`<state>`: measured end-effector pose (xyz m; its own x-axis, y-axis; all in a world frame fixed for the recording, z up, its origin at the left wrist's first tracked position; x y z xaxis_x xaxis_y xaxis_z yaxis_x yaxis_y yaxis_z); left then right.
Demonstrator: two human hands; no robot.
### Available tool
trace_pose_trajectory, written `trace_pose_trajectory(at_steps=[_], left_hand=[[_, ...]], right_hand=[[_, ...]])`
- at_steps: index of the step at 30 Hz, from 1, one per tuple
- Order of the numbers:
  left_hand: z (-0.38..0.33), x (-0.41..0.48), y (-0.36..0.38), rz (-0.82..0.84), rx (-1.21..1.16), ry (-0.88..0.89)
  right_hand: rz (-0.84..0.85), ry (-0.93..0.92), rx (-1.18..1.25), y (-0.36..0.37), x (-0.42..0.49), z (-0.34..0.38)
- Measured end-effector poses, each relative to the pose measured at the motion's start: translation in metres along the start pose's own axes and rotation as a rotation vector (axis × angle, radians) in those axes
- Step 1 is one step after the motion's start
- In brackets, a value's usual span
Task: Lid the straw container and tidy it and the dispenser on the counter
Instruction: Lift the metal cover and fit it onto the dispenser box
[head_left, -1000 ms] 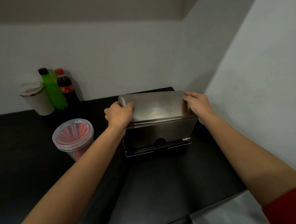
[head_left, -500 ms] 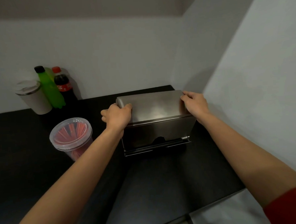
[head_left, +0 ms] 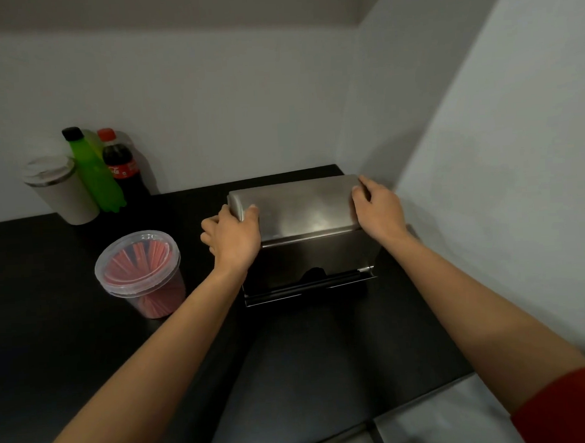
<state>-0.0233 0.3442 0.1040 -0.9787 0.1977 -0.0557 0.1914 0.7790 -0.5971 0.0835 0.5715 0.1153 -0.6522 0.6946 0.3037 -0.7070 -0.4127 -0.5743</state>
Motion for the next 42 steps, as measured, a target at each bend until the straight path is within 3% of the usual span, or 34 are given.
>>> trace_pose_trajectory(at_steps=[11, 18, 26, 29, 34, 42], left_hand=[[0.008, 0.01, -0.001, 0.078, -0.179, 0.01], [0.011, 0.01, -0.015, -0.054, -0.253, 0.046], [0.009, 0.004, -0.039, -0.153, -0.257, 0.078], [0.01, -0.002, -0.05, -0.192, -0.228, 0.12], [0.013, -0.013, -0.073, -0.238, 0.002, 0.345], [0.054, 0.007, -0.119, -0.205, 0.213, 0.369]], right_hand=[[-0.005, 0.015, 0.009, -0.004, 0.001, 0.006], [0.031, -0.11, -0.167, 0.005, -0.002, 0.031], [0.143, -0.287, -0.066, 0.036, -0.014, 0.082], [0.21, -0.341, -0.025, 0.05, -0.023, 0.1], [0.302, -0.453, 0.012, 0.074, -0.042, 0.13], [0.39, -0.448, 0.064, 0.13, -0.061, 0.177]])
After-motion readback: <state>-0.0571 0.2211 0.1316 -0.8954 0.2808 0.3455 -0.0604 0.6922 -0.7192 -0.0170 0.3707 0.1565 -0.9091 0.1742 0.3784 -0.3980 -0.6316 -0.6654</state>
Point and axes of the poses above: each hand's wrist, its own x-axis towards the middle knuckle, its own y-axis out of the palm, z = x × y, the point moved 5 cm from there along x, towards the middle knuckle, and after that the axes turned 9 degrees about x, right-handed, at the moved point
